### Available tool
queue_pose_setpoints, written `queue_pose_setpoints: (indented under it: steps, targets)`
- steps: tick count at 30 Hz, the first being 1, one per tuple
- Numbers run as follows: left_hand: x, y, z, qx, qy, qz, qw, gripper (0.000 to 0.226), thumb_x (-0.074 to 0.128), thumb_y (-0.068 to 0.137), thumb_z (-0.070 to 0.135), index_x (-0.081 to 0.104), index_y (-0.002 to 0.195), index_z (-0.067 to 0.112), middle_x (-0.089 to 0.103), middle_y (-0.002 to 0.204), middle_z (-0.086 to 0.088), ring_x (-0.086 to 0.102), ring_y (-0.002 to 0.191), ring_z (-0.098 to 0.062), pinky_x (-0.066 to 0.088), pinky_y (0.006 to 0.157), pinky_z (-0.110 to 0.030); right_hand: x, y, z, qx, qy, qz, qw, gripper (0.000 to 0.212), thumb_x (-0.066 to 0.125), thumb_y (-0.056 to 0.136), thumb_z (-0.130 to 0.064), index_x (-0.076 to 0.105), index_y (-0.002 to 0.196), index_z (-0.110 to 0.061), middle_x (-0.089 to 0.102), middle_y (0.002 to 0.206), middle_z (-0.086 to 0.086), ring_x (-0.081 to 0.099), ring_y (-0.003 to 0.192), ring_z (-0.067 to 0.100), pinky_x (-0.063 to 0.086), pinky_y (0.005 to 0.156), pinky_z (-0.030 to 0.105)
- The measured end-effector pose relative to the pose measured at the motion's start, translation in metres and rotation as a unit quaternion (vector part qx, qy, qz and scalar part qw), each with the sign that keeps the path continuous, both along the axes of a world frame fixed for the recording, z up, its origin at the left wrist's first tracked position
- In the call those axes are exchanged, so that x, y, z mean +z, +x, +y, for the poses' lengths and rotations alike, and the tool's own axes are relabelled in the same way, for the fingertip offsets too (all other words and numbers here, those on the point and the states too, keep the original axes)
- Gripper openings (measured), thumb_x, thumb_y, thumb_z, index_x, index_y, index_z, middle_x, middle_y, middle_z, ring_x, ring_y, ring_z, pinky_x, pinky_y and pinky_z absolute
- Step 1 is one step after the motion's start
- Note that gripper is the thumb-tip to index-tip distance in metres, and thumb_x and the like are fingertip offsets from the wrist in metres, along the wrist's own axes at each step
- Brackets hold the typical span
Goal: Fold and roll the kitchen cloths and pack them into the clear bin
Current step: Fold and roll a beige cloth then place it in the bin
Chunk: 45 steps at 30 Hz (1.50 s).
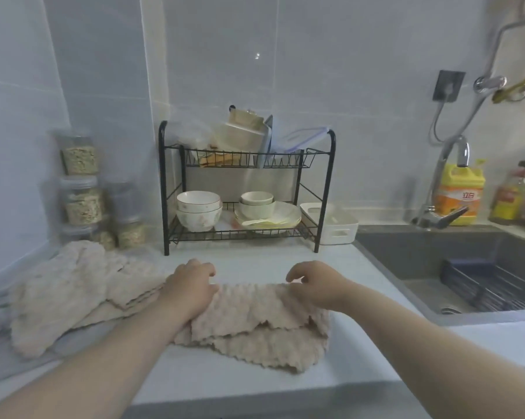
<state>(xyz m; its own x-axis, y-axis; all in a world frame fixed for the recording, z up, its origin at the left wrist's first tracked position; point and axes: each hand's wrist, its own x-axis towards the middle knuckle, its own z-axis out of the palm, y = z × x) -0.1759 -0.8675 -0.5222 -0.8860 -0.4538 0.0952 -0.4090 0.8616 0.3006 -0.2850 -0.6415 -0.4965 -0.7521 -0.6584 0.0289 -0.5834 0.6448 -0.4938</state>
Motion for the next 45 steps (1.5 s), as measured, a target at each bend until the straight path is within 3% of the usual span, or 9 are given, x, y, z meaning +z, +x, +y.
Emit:
queue_pose_setpoints:
  steps: [8, 13, 16, 24, 26, 29, 35, 40, 45]
  targets:
    - [-0.003, 0.034, 0.004, -0.178, 0.016, -0.100, 0.979, 0.081, 0.057, 0.056, 0.074, 0.053, 0.130, 0.042, 0.047, 0.127, 0.031, 0.048, 0.118, 0.003, 0.039, 0.104, -0.024, -0.032, 0.009, 0.040, 0.107, 0.087, 0.104, 0.985, 0.052, 0.063, 0.073, -0.063, 0.062, 0.112, -0.028, 0.047, 0.112, -0.015, 0.049, 0.107, 0.009, 0.041, 0.097, 0.027]
    - [0.006, 0.034, 0.005, -0.212, -0.021, -0.109, 0.971, 0.041, 0.055, 0.074, 0.061, 0.068, 0.086, 0.024, 0.069, 0.092, 0.004, 0.061, 0.084, -0.008, 0.050, 0.079, -0.029, -0.025, 0.000, 0.041, 0.102, 0.077, 0.082, 0.988, 0.029, 0.058, 0.087, -0.037, 0.068, 0.088, -0.010, 0.065, 0.103, 0.001, 0.060, 0.097, 0.015, 0.048, 0.088, 0.031]
    - [0.011, 0.024, 0.005, -0.188, 0.040, -0.062, 0.979, 0.043, 0.056, 0.087, 0.040, 0.041, 0.060, 0.011, 0.041, 0.053, 0.002, 0.036, 0.050, -0.009, 0.031, 0.054, -0.029, -0.014, -0.011, 0.036, 0.014, -0.016, -0.013, 1.000, 0.026, 0.056, 0.090, -0.025, 0.060, 0.073, -0.005, 0.055, 0.068, 0.003, 0.050, 0.065, 0.013, 0.042, 0.061, 0.026]
    - [0.015, -0.032, -0.002, -0.037, 0.237, -0.044, 0.970, 0.027, 0.050, 0.097, 0.023, 0.060, 0.076, 0.009, 0.055, 0.082, -0.004, 0.052, 0.079, -0.022, 0.038, 0.071, -0.027, -0.045, -0.037, 0.010, -0.098, -0.102, -0.035, 0.989, 0.042, 0.068, 0.079, -0.053, 0.046, 0.110, -0.036, 0.059, 0.097, -0.010, 0.056, 0.096, 0.015, 0.037, 0.079, 0.025]
    - [0.020, -0.028, -0.008, -0.034, 0.295, -0.055, 0.953, 0.025, 0.057, 0.093, 0.025, 0.070, 0.083, 0.006, 0.057, 0.092, -0.006, 0.056, 0.091, -0.025, 0.041, 0.082, -0.030, -0.048, -0.042, 0.012, -0.070, -0.071, 0.012, 0.995, 0.026, 0.073, 0.078, -0.039, 0.058, 0.097, -0.030, 0.063, 0.086, -0.009, 0.060, 0.085, 0.015, 0.040, 0.070, 0.021]
    - [0.034, -0.016, -0.013, -0.066, 0.396, -0.103, 0.910, 0.034, 0.058, 0.092, 0.021, 0.070, 0.060, 0.017, 0.059, 0.070, -0.001, 0.056, 0.060, -0.018, 0.043, 0.058, -0.025, -0.041, -0.050, 0.018, -0.061, -0.104, 0.021, 0.992, 0.020, 0.063, 0.084, -0.010, 0.063, 0.069, -0.024, 0.064, 0.064, -0.006, 0.058, 0.064, 0.012, 0.041, 0.056, 0.015]
    - [0.063, -0.010, 0.000, -0.145, 0.453, -0.139, 0.869, 0.032, 0.048, 0.097, 0.015, 0.066, 0.070, 0.011, 0.067, 0.064, -0.004, 0.064, 0.054, -0.015, 0.051, 0.047, -0.025, -0.002, -0.082, 0.028, -0.072, -0.165, -0.141, 0.973, 0.022, 0.055, 0.076, 0.011, 0.070, 0.078, -0.006, 0.066, 0.073, 0.012, 0.062, 0.069, 0.022, 0.052, 0.070, 0.033]
    - [0.046, -0.036, -0.020, -0.026, 0.264, -0.014, 0.964, 0.028, 0.051, 0.097, 0.025, 0.055, 0.072, 0.013, 0.051, 0.063, -0.005, 0.049, 0.053, -0.018, 0.046, 0.047, -0.023, -0.004, -0.090, 0.002, -0.164, -0.216, -0.089, 0.958, 0.005, 0.059, 0.085, -0.010, 0.060, 0.090, -0.010, 0.062, 0.075, 0.008, 0.056, 0.061, 0.020, 0.044, 0.054, 0.026]
    - [0.021, -0.059, -0.045, 0.021, 0.073, 0.051, 0.996, 0.034, 0.046, 0.096, 0.026, 0.044, 0.064, 0.013, 0.053, 0.061, -0.005, 0.050, 0.054, -0.023, 0.038, 0.055, -0.028, -0.037, -0.062, -0.020, -0.210, -0.076, 0.099, 0.970, 0.041, 0.055, 0.090, -0.036, 0.048, 0.123, -0.012, 0.051, 0.121, 0.011, 0.048, 0.113, 0.031, 0.042, 0.090, 0.036]
